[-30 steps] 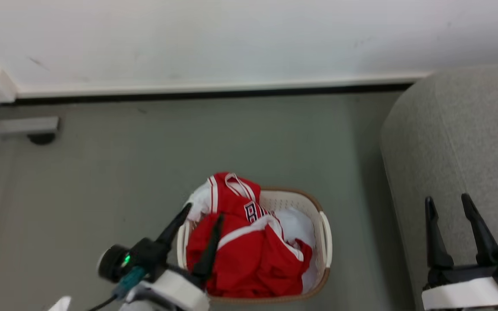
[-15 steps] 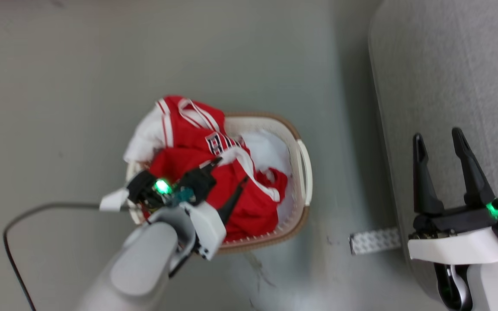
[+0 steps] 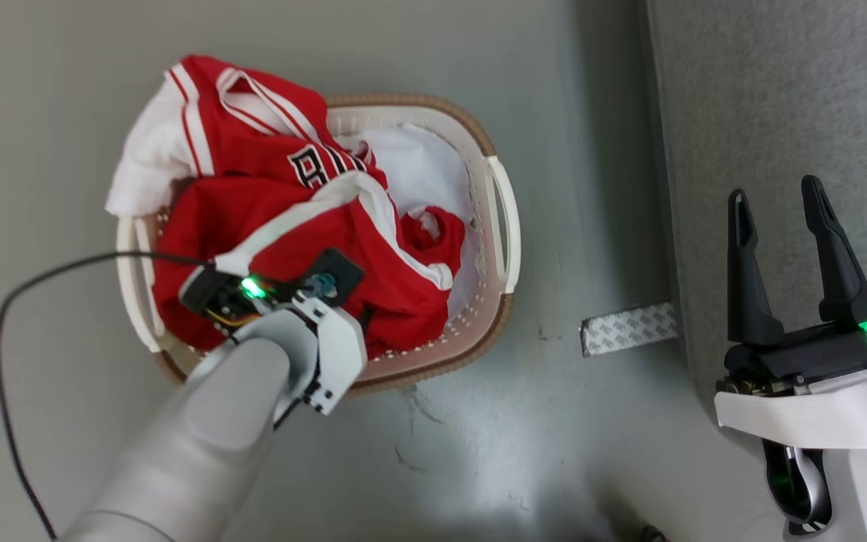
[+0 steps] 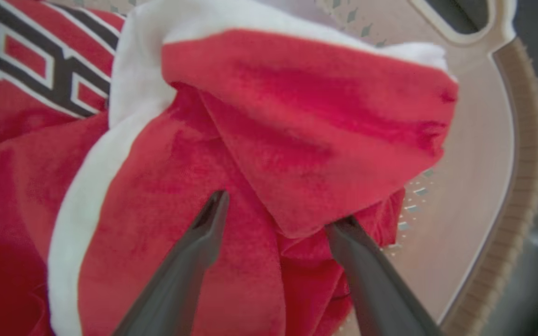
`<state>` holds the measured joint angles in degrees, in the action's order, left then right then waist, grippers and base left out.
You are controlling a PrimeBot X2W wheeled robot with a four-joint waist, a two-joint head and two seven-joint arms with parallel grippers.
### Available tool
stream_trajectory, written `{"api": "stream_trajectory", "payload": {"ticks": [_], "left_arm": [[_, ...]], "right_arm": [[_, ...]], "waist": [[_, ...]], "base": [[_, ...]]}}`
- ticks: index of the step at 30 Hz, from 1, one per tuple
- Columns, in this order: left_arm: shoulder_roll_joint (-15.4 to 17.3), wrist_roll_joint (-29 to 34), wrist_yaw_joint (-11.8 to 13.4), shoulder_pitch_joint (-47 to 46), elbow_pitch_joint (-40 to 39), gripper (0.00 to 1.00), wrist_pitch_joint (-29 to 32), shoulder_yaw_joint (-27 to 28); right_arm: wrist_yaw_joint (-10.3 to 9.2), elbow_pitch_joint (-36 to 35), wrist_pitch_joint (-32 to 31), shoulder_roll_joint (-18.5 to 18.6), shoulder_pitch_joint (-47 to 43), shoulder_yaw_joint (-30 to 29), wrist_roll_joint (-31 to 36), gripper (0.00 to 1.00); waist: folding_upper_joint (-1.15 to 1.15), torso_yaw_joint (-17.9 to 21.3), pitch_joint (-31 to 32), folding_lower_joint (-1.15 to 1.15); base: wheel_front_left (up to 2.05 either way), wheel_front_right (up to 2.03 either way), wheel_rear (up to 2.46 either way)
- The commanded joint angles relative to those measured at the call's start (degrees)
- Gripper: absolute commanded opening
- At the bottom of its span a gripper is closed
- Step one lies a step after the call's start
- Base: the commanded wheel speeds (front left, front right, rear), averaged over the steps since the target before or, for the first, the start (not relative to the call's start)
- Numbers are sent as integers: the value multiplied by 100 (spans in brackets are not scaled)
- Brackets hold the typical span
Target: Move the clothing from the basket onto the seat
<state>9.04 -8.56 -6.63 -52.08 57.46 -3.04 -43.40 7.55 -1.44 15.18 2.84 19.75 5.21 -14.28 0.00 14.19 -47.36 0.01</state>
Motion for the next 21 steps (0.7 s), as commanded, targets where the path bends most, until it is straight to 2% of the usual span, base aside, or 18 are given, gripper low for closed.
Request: {"api": "stream_trajectory", "payload": {"ticks": [1, 7, 8, 9, 10, 11, 16, 21], "left_arm": [[45, 37, 47, -91, 94, 100, -4, -20], [-27, 111, 145, -422, 437, 100, -368, -84], [-58, 72, 147, -441, 476, 83, -463, -72], [-83, 55, 159, -483, 505, 38, -589, -66], [-113, 27, 166, -525, 528, 11, -719, -52], [-165, -15, 162, -538, 555, 0, -816, -30], [-424, -425, 25, -343, 407, 0, -1162, 145], [-559, -878, -64, 90, -241, 0, -1210, 254]], "right_arm": [[-12, -51, -4, 9, 64, 16, 2, 100], [-12, -256, -4, 9, 148, 104, 64, 100], [-12, -266, -4, 9, 134, 108, 69, 100], [-12, -271, -4, 9, 121, 105, 87, 100], [-12, -269, -4, 9, 112, 95, 100, 100], [-12, -248, -4, 9, 98, 81, 115, 100], [-12, -83, -3, 10, 30, 93, 144, 100], [-12, 119, -4, 12, -162, 87, 196, 100]], "waist": [[0, 48, -191, -1], [0, 112, -535, -1], [0, 107, -551, -1], [0, 98, -563, -1], [0, 81, -563, -1], [0, 53, -542, -1], [0, -139, -162, -1], [0, -430, 593, -1]], "base": [[0, 0, 0], [0, 0, 0], [0, 0, 0], [0, 0, 0], [0, 0, 0], [0, 0, 0], [0, 0, 0], [0, 0, 0]]}}
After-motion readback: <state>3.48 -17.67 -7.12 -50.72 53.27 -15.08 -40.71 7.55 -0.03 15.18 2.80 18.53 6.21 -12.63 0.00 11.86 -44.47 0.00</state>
